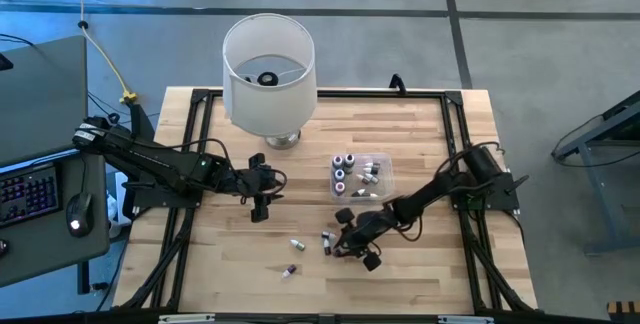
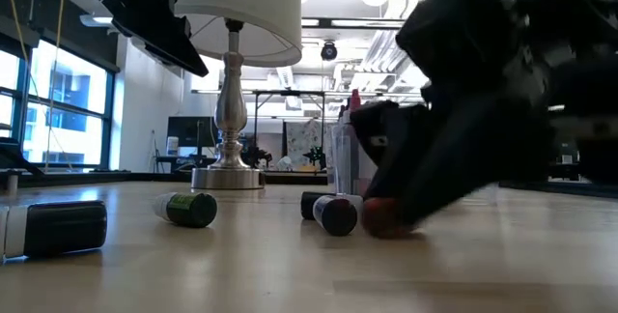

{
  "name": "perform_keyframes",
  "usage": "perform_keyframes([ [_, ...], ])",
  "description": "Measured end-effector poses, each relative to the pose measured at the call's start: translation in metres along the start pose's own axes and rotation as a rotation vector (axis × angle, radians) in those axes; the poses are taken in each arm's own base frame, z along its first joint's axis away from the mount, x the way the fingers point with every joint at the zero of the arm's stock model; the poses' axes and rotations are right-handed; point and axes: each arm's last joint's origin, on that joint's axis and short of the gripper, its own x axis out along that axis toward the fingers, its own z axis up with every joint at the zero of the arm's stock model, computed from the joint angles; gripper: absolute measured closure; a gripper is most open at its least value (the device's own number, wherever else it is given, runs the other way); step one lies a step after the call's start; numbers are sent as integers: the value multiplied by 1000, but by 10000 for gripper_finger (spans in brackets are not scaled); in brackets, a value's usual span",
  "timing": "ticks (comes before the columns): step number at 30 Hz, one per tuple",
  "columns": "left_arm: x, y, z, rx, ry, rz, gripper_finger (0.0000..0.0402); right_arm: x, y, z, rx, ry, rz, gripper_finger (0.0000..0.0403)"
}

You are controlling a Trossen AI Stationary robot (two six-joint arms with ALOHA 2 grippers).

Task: Pick & Place food coloring
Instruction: Put the small orange food coloring bottle into the transparent bin

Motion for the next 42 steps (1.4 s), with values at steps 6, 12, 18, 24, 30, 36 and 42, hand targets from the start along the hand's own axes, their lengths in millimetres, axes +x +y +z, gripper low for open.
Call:
perform_keyframes([
  [6, 0, 0, 0, 0, -1, -1, 247, 4, -5, -10, 12, 51, -23, 284],
  [12, 0, 0, 0, 0, 0, -1, 247, 4, -5, -11, 17, 49, -24, 288],
  [18, 0, 0, 0, 0, 1, -1, 247, 0, -5, -4, 16, 27, -11, 325],
  [24, 0, 0, 0, 0, 1, 0, 247, -24, -6, 28, -2, -34, -57, 329],
  [30, 0, 0, 1, -26, -6, -2, 247, -83, -8, 56, -46, 131, -326, 309],
  [36, 0, -1, 0, -89, 4, -29, 247, -137, -17, 40, 90, 455, -620, 351],
  [42, 5, -3, -2, -91, 43, -67, 247, -153, -38, 29, 241, 533, -711, 396],
])
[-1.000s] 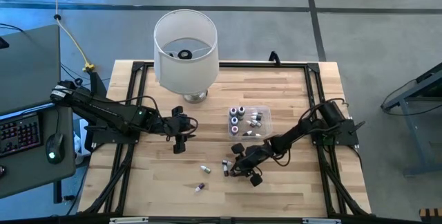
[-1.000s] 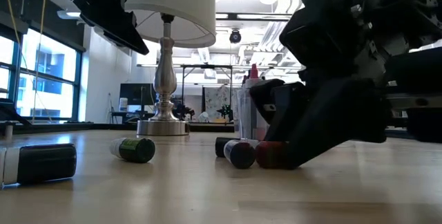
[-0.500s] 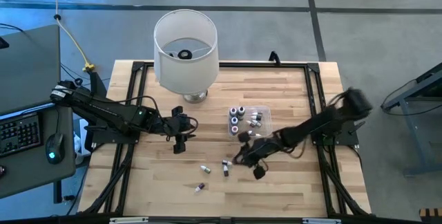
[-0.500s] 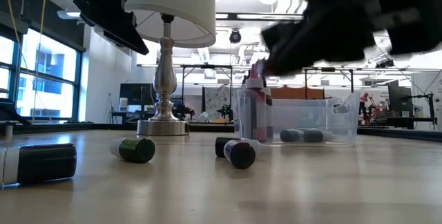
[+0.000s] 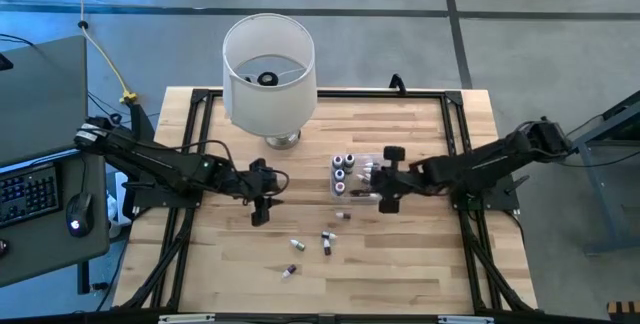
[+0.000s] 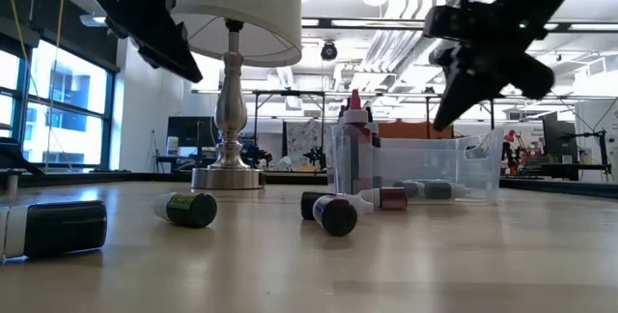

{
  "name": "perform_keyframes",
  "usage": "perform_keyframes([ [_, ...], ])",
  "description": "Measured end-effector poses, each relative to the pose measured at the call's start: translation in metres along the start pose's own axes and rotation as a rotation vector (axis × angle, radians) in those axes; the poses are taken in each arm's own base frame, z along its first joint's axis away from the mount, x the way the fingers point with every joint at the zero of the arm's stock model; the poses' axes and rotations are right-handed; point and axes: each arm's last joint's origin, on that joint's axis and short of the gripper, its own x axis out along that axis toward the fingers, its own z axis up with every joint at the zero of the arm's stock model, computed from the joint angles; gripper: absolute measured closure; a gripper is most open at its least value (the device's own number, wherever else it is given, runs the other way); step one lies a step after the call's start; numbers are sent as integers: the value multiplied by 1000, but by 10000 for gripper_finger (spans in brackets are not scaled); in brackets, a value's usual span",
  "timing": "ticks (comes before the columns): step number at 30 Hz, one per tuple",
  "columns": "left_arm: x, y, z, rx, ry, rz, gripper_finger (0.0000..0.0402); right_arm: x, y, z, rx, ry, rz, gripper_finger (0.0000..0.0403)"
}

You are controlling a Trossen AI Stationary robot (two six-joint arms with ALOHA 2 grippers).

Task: Pick & Place food coloring
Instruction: Put the small orange food coloring bottle into the transparent bin

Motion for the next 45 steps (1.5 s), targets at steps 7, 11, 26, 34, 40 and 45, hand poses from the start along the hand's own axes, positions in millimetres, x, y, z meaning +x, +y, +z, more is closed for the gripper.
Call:
perform_keyframes([
  [7, 12, -2, -5, -63, 63, -8, 247, -1, 3, 22, -6, -204, 248, 378],
  [11, 21, -3, -9, -11, 109, -14, 247, -8, 19, 36, 32, -353, 386, 341],
  [26, 35, -5, -14, 9, 156, 5, 247, 58, 114, 15, 74, -331, 192, 245],
  [34, 35, -5, -14, 9, 157, 5, 247, 75, 114, 6, 91, -271, 136, 244],
  [40, 35, -5, -14, 9, 156, 4, 247, 81, 112, 2, 93, -219, 128, 250],
  [45, 35, -5, -14, 9, 156, 4, 247, 81, 110, 4, 108, -228, 134, 280],
])
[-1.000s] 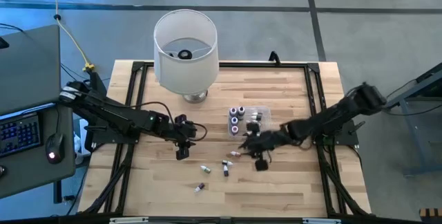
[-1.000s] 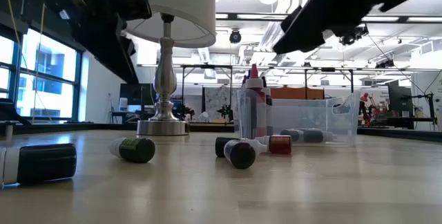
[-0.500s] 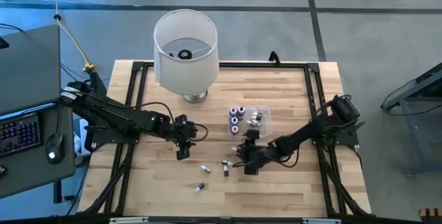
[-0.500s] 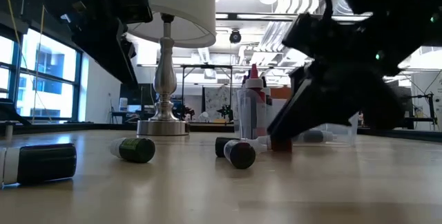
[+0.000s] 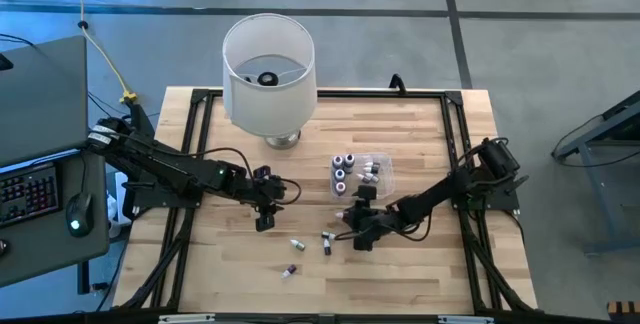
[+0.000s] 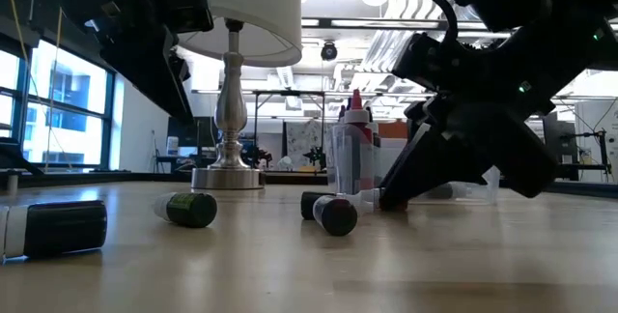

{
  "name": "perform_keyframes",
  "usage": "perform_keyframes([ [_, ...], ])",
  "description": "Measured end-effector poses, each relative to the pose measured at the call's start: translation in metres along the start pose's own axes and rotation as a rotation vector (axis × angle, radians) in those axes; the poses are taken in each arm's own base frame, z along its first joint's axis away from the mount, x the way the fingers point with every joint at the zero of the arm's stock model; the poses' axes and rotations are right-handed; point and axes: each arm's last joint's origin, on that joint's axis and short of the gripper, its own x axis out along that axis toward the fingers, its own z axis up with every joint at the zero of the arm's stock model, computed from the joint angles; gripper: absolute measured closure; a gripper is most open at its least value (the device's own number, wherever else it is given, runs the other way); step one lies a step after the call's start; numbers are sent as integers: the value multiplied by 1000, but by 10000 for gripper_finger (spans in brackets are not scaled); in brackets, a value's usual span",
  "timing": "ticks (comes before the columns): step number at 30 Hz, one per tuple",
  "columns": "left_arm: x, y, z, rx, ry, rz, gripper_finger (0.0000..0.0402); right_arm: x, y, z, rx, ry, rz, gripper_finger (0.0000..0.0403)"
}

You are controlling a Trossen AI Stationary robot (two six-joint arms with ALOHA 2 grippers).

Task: Pick & Place food coloring
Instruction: Put the small orange food coloring bottle into the transparent bin

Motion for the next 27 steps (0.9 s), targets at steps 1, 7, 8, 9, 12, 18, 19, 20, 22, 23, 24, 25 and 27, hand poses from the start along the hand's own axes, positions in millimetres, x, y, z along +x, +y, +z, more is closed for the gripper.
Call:
perform_keyframes([
  [1, 0, 0, 0, 0, 0, 0, 247, 0, 0, 0, -2, -3, -2, 288],
  [7, 0, 0, 0, 0, 0, 0, 247, 0, 0, 0, 2, -7, 6, 341],
  [8, 0, 0, 0, 0, 0, 0, 247, 0, 0, 1, 3, -8, 10, 346],
  [9, 0, 0, 0, 0, 0, 0, 247, 0, 0, 1, 4, -9, 13, 349],
  [12, 0, 0, 0, 0, 1, 0, 247, -6, -1, 5, 12, -14, 41, 344],
  [18, 0, 0, 0, 0, 0, -1, 247, -41, -13, 31, 41, -90, 60, 337],
  [19, 0, 0, 0, 0, 0, -1, 247, -47, -16, 33, 31, -87, 38, 340],
  [20, 0, 0, 0, 0, 0, -1, 247, -55, -21, 36, 16, -86, 13, 342],
  [22, 0, 0, 0, -1, -2, -2, 247, -70, -30, 39, -7, -84, -66, 344],
  [23, 0, 0, 1, -1, -5, -3, 247, -78, -36, 40, -18, -79, -115, 344],
  [24, 0, 0, 1, -1, -6, -4, 247, -84, -42, 40, -29, -65, -165, 343],
  [25, 0, 0, 1, -1, -6, -4, 247, -89, -48, 38, -31, -41, -201, 341],
  [27, 0, 0, 1, -2, -9, -5, 247, -93, -61, 33, -1, 32, -244, 339],
])
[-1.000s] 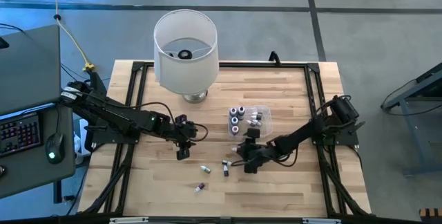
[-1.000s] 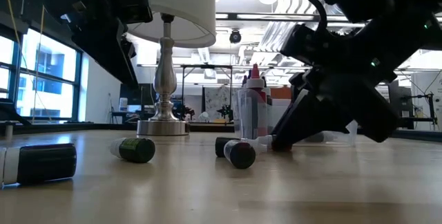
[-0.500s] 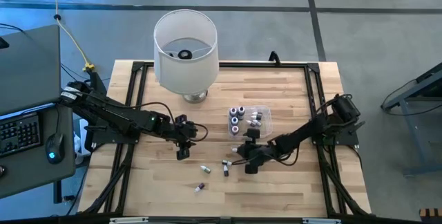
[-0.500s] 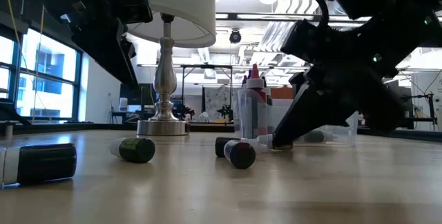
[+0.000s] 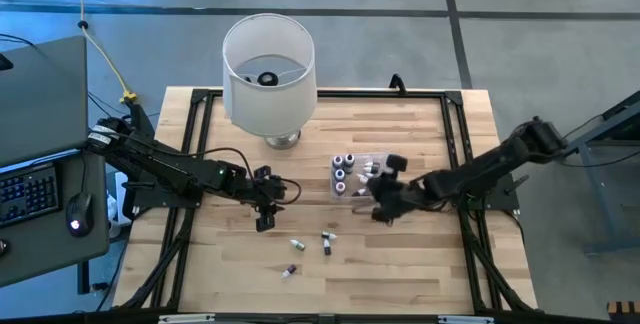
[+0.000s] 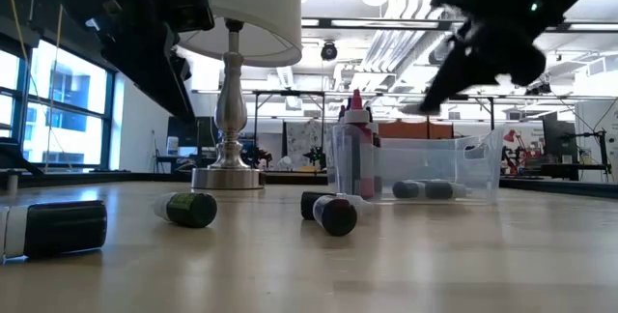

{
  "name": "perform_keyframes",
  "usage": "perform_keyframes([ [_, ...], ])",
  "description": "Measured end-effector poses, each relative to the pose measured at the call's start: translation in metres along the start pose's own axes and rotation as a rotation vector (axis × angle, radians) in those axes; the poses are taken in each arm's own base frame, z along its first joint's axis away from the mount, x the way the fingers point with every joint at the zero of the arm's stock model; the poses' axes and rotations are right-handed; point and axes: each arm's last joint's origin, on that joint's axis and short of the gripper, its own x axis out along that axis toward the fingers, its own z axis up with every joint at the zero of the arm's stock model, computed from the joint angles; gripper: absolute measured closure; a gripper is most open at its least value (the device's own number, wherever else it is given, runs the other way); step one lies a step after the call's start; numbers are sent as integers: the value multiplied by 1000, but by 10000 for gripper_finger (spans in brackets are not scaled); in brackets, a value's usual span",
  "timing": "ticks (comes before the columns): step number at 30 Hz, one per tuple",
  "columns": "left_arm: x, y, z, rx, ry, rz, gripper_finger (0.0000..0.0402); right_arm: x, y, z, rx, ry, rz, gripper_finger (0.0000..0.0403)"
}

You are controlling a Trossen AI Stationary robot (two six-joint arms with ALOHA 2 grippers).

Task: Pick & Place food coloring
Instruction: Put the small orange food coloring bottle into the transparent bin, then put the small green food coloring bottle into the transparent bin

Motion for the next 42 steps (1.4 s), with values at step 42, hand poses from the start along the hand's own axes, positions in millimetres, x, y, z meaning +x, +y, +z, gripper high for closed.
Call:
perform_keyframes([
  [42, 85, -46, -13, 378, -34, -411, 247, -26, -64, 17, 369, 30, 352, 265],
])
